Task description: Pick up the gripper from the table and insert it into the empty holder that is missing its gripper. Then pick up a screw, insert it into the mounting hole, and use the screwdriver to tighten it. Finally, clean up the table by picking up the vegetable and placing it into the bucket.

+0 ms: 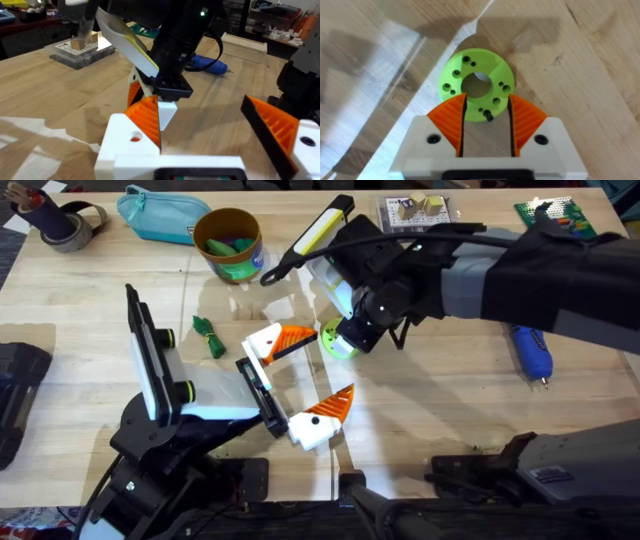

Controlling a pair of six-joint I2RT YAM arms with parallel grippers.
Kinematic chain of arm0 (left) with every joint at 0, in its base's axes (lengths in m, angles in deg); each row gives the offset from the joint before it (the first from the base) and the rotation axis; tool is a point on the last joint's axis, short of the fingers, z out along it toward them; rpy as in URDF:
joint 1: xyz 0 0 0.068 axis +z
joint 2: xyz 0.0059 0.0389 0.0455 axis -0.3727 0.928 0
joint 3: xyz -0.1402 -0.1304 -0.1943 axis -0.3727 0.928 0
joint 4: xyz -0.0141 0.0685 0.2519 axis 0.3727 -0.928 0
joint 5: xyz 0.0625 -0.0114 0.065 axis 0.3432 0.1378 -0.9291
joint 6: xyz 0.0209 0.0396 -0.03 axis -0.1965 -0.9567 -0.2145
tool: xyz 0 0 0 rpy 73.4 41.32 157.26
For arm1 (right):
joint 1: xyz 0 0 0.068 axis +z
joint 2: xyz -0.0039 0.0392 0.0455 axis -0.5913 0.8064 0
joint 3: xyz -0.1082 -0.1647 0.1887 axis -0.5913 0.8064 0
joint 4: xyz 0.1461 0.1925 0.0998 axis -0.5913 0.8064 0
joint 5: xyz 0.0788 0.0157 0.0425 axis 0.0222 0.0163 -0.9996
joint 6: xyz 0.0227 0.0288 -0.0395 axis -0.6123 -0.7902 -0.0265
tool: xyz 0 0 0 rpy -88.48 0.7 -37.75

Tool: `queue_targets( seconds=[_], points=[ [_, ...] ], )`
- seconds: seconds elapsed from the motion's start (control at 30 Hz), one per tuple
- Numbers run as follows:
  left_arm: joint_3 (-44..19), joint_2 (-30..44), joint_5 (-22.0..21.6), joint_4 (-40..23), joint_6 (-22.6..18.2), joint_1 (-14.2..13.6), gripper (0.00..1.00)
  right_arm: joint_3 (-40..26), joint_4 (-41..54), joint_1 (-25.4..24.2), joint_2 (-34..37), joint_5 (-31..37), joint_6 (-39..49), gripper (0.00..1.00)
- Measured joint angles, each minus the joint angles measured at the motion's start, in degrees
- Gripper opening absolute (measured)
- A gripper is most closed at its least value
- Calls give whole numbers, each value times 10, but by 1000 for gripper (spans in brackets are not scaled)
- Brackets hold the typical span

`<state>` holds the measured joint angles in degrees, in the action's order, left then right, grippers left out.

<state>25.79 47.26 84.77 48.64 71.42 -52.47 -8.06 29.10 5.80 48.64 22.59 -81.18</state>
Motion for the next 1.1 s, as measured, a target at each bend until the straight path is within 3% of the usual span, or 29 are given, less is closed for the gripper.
queue_targets(
  seconds=[0.27,0.63,0.77,1.1],
  points=[
    [-1,1,0,1,1,0,991,-22,65,1,-7,0,-13,468],
    [-1,1,0,1,1,0,991,-73,156,1,-128,0,-84,468],
    [-1,1,0,1,1,0,991,-65,137,1,-123,0,-103,468],
    [-1,1,0,1,1,0,991,23,33,-3,-73,0,-124,468]
  ],
)
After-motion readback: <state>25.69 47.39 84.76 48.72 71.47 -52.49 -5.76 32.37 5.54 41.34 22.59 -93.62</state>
